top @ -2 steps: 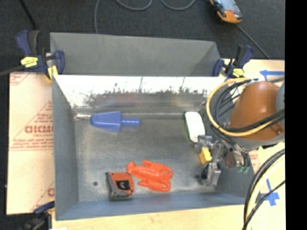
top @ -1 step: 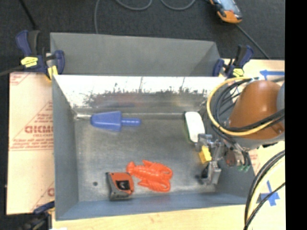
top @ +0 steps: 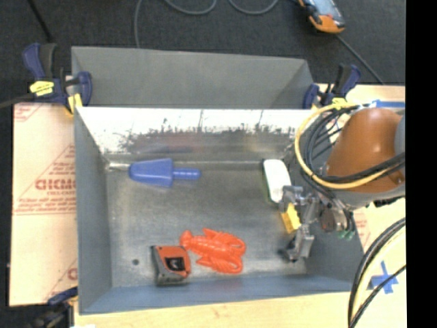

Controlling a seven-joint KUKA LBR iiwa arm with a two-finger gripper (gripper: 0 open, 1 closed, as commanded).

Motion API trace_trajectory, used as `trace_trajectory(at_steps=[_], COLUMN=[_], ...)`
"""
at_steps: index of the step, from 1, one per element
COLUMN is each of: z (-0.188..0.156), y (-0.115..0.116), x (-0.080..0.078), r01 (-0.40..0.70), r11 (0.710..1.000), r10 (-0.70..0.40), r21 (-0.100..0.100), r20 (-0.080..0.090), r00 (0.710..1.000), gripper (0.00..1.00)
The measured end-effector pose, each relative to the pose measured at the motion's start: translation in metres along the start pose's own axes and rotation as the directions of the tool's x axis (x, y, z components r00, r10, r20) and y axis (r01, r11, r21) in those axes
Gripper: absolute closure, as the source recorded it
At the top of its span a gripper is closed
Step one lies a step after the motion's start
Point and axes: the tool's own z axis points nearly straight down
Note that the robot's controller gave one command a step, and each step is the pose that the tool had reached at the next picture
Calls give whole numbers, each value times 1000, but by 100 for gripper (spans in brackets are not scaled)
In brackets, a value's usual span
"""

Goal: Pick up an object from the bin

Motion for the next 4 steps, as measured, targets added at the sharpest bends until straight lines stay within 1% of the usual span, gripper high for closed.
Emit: trace_trajectory(at_steps=[1,2,3,4], z=[-14,-11,6,14], y=[-9,-8,12,15], x=[14,9,8,18], r01=[107,72,-7,83], r11=[994,997,1000,997], r10=[-107,-72,7,-83], r21=[1,1,0,0], r20=[-1,2,1,0], r00=[994,997,1000,997], gripper=[0,0,0,0])
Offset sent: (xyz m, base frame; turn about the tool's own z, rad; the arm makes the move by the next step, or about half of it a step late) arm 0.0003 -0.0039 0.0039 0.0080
